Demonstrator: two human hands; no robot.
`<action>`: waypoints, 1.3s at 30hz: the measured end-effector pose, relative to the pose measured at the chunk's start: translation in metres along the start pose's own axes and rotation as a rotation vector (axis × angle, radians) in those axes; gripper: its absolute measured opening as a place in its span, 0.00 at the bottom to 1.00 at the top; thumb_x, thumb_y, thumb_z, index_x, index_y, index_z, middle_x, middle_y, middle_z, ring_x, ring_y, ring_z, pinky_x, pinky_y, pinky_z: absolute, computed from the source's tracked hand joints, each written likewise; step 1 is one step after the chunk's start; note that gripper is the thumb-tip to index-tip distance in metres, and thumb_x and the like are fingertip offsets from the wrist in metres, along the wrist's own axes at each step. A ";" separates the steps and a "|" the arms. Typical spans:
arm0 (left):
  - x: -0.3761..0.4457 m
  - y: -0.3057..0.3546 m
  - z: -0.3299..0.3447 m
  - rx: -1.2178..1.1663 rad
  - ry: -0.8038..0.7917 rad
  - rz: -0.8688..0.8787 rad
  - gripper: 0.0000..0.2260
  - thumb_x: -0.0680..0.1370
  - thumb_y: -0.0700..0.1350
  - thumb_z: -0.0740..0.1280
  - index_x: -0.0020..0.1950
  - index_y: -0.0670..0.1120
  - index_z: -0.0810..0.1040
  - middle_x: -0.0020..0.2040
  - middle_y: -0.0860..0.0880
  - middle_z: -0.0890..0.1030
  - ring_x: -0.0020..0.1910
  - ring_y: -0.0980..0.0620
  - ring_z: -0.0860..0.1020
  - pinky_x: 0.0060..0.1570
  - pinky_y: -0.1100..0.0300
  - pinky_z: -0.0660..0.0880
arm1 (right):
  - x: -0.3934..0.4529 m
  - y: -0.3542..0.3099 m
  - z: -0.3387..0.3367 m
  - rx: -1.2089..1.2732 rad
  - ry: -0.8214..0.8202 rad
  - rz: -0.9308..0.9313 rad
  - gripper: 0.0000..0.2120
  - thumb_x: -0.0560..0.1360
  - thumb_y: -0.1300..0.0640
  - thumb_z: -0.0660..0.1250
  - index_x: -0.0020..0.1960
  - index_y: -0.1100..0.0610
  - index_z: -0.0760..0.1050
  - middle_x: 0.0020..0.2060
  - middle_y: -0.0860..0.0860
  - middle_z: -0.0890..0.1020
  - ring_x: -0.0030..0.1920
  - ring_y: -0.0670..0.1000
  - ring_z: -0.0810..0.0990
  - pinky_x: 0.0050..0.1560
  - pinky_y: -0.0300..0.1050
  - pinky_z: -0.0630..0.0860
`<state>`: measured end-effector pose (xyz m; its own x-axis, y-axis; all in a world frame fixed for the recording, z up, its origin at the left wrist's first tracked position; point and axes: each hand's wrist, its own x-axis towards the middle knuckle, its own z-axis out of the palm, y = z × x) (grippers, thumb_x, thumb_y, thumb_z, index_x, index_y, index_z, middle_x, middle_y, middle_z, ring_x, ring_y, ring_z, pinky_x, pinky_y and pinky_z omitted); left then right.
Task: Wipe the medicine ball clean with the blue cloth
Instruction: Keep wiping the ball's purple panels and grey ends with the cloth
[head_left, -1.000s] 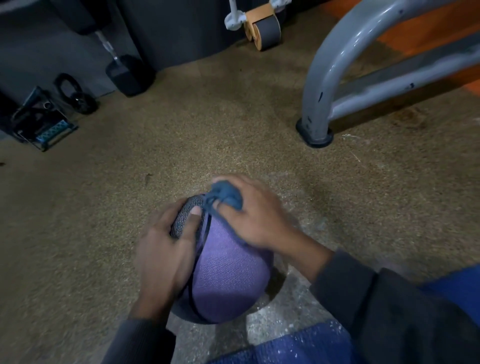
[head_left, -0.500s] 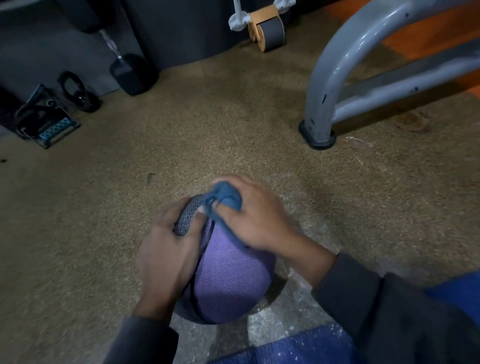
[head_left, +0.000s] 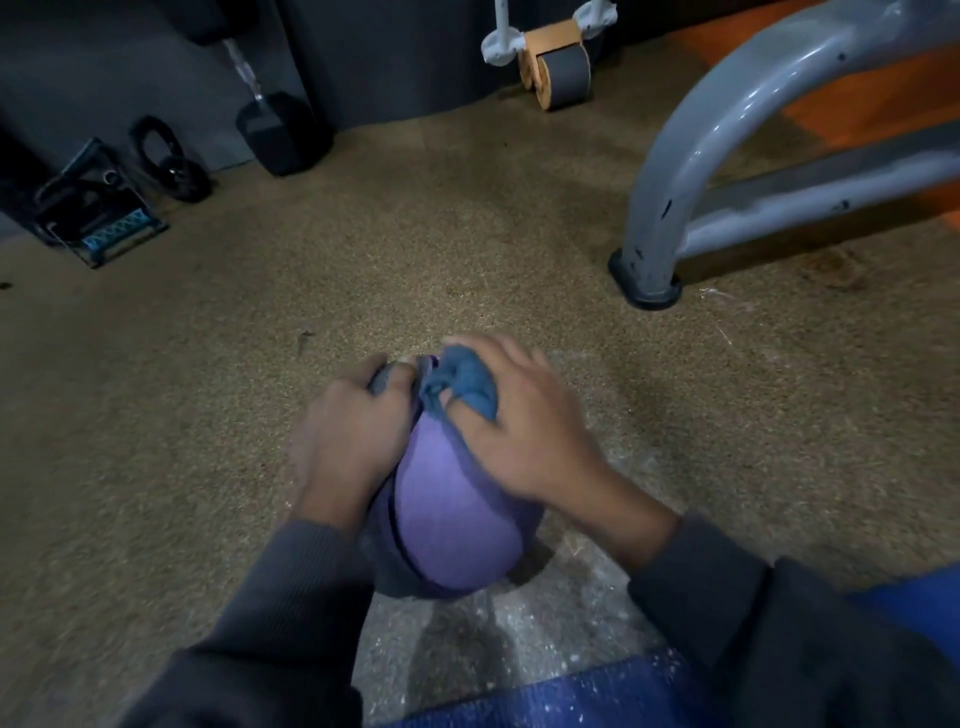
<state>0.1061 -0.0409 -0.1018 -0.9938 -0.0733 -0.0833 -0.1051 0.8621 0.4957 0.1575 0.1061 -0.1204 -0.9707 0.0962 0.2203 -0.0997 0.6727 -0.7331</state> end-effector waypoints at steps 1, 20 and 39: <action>0.001 0.001 -0.001 0.054 -0.039 0.090 0.29 0.72 0.67 0.51 0.71 0.63 0.72 0.73 0.54 0.72 0.72 0.46 0.69 0.69 0.47 0.66 | 0.012 0.004 -0.001 0.021 -0.014 0.024 0.26 0.71 0.42 0.58 0.69 0.44 0.70 0.64 0.44 0.75 0.60 0.53 0.74 0.60 0.53 0.72; 0.007 0.021 0.006 0.044 -0.025 0.106 0.18 0.79 0.63 0.56 0.66 0.66 0.74 0.68 0.54 0.77 0.67 0.43 0.74 0.61 0.51 0.69 | 0.017 0.011 -0.013 -0.007 0.006 0.081 0.18 0.74 0.45 0.61 0.64 0.44 0.72 0.60 0.45 0.78 0.58 0.51 0.76 0.57 0.49 0.71; 0.000 0.026 0.009 0.027 0.023 0.090 0.17 0.79 0.62 0.57 0.66 0.65 0.75 0.70 0.56 0.75 0.67 0.44 0.73 0.63 0.51 0.69 | 0.012 0.041 -0.007 0.174 0.078 0.246 0.09 0.77 0.47 0.60 0.52 0.46 0.77 0.49 0.44 0.81 0.49 0.47 0.78 0.49 0.46 0.69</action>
<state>0.1040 -0.0140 -0.0967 -0.9998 -0.0059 -0.0199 -0.0147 0.8788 0.4769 0.1434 0.1397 -0.1431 -0.9512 0.3012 0.0667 0.0934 0.4871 -0.8683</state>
